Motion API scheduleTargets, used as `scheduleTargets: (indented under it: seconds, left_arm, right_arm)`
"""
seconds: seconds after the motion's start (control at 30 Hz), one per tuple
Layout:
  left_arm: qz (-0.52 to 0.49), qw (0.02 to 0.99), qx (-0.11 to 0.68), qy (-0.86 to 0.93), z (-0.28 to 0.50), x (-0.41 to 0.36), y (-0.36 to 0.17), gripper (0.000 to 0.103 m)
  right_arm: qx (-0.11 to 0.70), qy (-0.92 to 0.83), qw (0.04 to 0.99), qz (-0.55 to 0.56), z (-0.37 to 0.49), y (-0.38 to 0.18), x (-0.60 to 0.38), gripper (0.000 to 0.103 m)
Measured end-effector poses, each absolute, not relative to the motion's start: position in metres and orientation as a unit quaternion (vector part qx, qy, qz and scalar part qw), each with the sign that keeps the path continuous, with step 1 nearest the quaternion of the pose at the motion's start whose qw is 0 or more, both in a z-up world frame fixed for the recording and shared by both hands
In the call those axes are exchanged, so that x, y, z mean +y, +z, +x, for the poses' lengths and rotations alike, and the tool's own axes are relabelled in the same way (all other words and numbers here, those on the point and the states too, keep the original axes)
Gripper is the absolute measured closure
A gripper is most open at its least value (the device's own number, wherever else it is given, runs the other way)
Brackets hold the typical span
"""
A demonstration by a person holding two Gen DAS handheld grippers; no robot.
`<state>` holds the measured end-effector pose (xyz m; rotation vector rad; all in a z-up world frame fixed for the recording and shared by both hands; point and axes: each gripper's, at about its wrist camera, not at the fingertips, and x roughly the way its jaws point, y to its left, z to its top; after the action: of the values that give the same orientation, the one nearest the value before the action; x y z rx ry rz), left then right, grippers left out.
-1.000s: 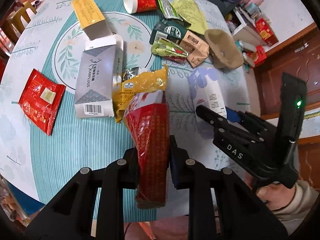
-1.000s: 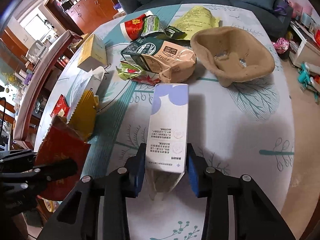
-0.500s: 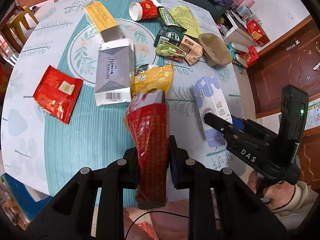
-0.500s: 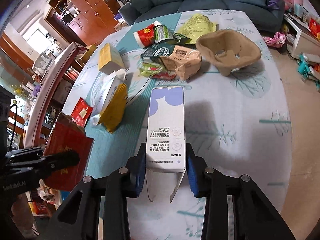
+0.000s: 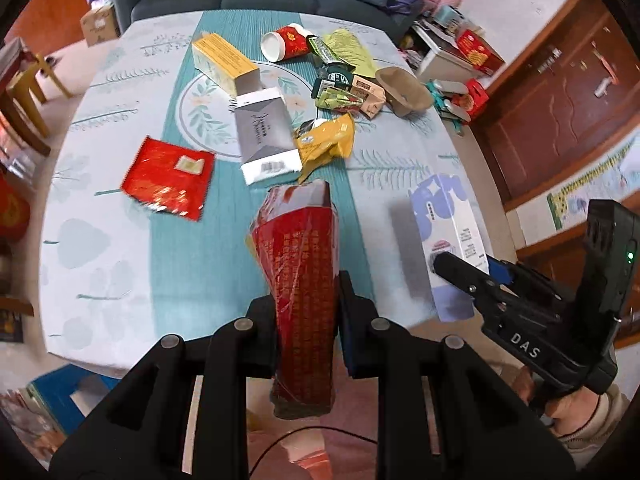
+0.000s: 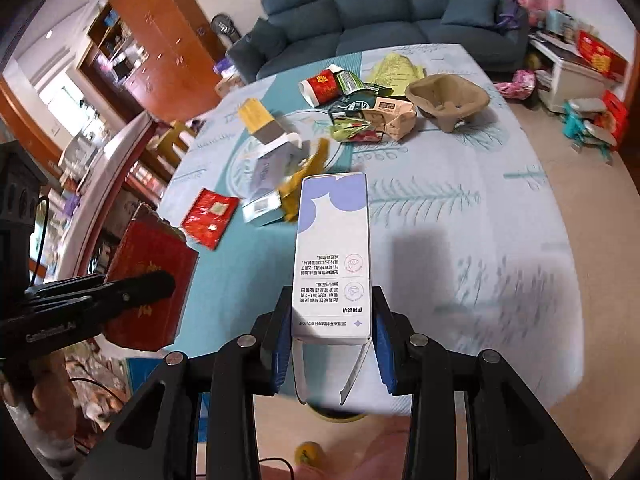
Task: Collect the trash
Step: 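Carry the red bag and white box down over the trash bin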
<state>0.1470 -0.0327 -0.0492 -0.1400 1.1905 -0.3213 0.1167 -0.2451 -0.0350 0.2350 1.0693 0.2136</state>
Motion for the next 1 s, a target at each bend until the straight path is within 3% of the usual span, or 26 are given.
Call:
scheduleTargets:
  seconds: [0.33,0.6,1.0]
  left_arm:
    - [-0.001,0.822,0.537,-0.189,0.049,0.016,-0.046,0.084]
    - [0.025,0.808,0.547,-0.219,-0.013,0.029,-0.065,0.084]
    - [-0.011,0.781,0.595,-0.189,-0.042,0.025,-0.125,0.084]
  right_arm:
    - [0.492,0.058,0.86,0.121,-0.008,-0.021,-0.18,0.068]
    - [0.531,0.047,0.835,0.133,-0.09,-0.041,-0.151,0.068]
    - [0.608,0.069,0.782,0.117,-0.121,-0.103,-0.143,0.068]
